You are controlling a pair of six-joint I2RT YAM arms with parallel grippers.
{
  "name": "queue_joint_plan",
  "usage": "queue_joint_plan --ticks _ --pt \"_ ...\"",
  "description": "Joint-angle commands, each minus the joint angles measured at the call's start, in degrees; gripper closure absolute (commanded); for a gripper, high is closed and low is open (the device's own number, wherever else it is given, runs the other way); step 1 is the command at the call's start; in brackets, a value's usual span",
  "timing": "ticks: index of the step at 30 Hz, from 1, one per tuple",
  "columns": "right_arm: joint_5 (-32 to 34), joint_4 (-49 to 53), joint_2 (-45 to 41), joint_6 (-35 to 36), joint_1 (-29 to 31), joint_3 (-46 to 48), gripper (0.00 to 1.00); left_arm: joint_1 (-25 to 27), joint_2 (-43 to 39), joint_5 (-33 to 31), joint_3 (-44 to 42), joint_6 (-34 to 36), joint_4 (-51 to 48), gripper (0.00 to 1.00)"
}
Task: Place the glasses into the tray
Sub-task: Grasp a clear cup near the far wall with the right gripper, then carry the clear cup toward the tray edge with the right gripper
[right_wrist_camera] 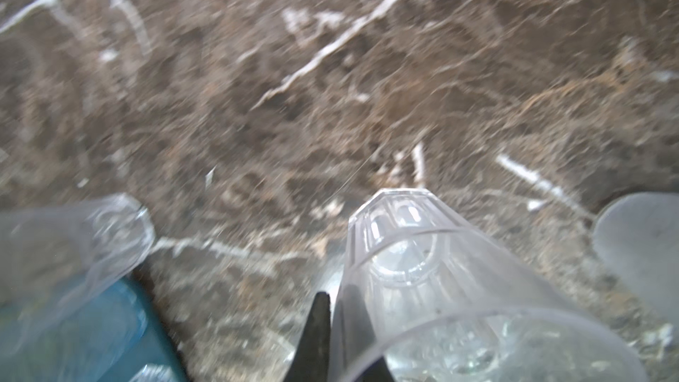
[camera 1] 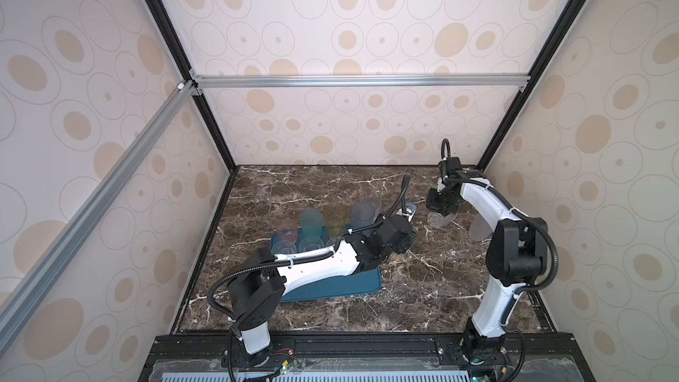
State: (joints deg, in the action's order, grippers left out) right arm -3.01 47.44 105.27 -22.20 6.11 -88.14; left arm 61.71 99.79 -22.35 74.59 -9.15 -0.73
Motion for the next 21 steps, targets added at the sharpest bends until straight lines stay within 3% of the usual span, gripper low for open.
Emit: queue_joint_plan --ticks 1,11,16,21 --pt "1.13 0.19 -5.47 -0.9 3.25 5.79 0.91 0.52 -3.65 -2.72 -1.68 2.3 2.27 0.21" --pt "3.89 -1.23 -17.41 -6.44 14.77 23.37 0.88 0.6 -11.8 -4.81 -15.18 7.69 19.26 0.22" --pt "3.6 -2.72 -17.43 -8.51 17.68 26.82 0.84 0.59 -12.75 -6.99 -17.07 8.07 22.83 0.22" --pt "0.92 -1.8 -18.27 -8.63 17.79 26.24 0.72 0.61 -13.1 -8.98 -16.56 5.33 22.87 0.22"
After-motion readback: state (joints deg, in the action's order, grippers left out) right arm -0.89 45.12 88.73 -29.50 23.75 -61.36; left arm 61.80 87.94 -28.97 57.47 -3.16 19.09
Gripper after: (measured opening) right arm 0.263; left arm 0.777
